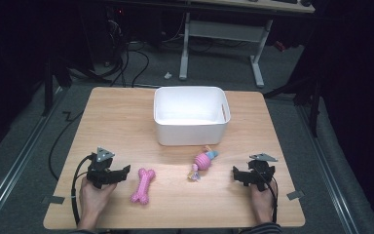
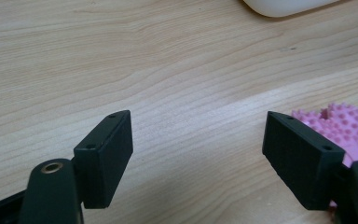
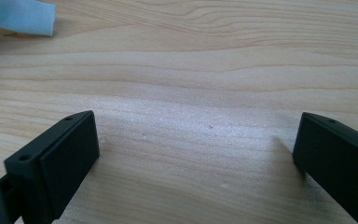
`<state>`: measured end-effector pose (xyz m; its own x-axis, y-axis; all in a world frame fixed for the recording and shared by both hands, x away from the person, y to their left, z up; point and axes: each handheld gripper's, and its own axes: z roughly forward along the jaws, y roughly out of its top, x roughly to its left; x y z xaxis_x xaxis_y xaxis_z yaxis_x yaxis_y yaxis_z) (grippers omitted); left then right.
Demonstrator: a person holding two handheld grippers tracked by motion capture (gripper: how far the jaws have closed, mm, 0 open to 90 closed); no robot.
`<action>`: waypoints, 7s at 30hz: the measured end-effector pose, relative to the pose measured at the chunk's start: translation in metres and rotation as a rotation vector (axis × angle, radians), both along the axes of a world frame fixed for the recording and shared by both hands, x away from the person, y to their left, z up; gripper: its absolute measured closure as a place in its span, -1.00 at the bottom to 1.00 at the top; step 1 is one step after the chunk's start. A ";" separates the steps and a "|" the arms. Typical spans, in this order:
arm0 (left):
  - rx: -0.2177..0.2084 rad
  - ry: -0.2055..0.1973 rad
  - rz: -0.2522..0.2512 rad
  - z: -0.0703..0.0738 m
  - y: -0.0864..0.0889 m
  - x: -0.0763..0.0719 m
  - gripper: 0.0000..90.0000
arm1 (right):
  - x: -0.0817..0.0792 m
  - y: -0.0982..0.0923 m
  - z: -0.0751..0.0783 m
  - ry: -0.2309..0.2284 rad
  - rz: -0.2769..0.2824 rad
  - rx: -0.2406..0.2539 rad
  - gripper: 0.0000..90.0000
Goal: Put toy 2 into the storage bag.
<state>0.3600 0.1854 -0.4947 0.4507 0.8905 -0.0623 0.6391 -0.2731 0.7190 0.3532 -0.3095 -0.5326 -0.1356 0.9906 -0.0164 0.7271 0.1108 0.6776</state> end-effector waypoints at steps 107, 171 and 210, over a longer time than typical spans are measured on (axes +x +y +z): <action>0.158 0.174 -0.087 -0.016 -0.083 -0.026 0.04 | -0.001 0.000 0.000 -0.006 0.003 -0.001 -0.97; -0.005 0.071 -0.302 0.096 -0.075 0.022 0.32 | -0.001 0.000 0.000 -0.008 0.007 0.000 -0.96; -0.036 0.001 -0.379 0.157 -0.095 0.062 0.32 | -0.001 0.000 0.000 -0.010 0.010 0.000 -0.94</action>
<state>0.4215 0.0905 -0.3375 0.7474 0.6580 -0.0911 0.4984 -0.4647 0.7319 0.3518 -0.3091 -0.5326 -0.1449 0.9893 -0.0179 0.7190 0.1177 0.6849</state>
